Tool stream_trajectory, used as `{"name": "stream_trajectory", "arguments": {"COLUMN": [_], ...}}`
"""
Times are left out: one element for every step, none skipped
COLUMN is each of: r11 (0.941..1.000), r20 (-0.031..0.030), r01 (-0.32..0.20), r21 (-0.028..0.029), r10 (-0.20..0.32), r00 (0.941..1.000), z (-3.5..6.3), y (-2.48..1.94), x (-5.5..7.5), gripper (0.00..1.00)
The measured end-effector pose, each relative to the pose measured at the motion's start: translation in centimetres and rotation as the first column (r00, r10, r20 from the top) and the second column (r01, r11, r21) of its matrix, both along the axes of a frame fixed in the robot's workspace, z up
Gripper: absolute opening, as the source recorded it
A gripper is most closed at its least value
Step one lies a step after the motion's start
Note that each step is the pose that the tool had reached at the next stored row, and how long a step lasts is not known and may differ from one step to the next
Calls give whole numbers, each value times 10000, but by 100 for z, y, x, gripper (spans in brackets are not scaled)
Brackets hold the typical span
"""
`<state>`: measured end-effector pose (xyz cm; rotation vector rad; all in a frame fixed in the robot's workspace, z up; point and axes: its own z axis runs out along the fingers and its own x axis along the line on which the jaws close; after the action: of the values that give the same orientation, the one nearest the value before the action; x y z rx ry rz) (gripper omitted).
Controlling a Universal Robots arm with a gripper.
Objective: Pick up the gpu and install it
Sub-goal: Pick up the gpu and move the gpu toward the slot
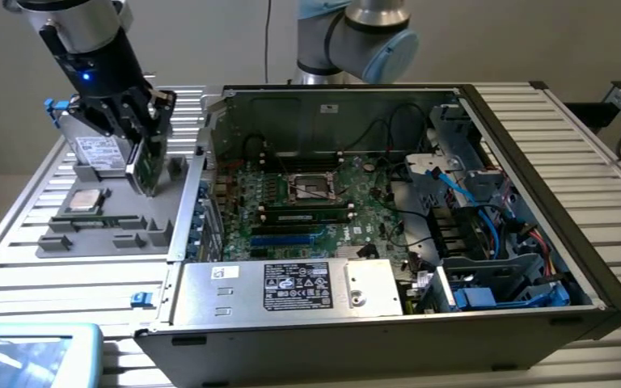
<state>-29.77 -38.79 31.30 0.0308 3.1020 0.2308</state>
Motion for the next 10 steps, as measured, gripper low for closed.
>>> {"name": "stream_trajectory", "arguments": {"r11": [10000, 10000, 10000, 10000, 10000, 10000, 10000, 10000, 10000, 10000], "r20": [-1, 0, 0, -1, -1, 0, -1, -1, -2, -1], "r01": [-1, 0, 0, -1, -1, -1, -1, -1, -1, -3], "r21": [-1, 0, 0, -1, 0, 0, -1, 0, -1, 1], "r10": [1, 0, 0, 1, 1, 1, 1, 1, 1, 3], "r00": [10000, 10000, 10000, 10000, 10000, 10000, 10000, 10000, 10000, 10000], "z": [45, 90, 135, 180, 226, 270, 319, 364, 411, 455], "y": [0, 0, -1, -1, -1, -2, -3, -4, -6, -8], "x": [0, 0, 0, 0, 0, 0, 0, 0, 1, 5], "gripper": [28, 28, 28, 28, 28, 28, 28, 28, 28, 28]}}
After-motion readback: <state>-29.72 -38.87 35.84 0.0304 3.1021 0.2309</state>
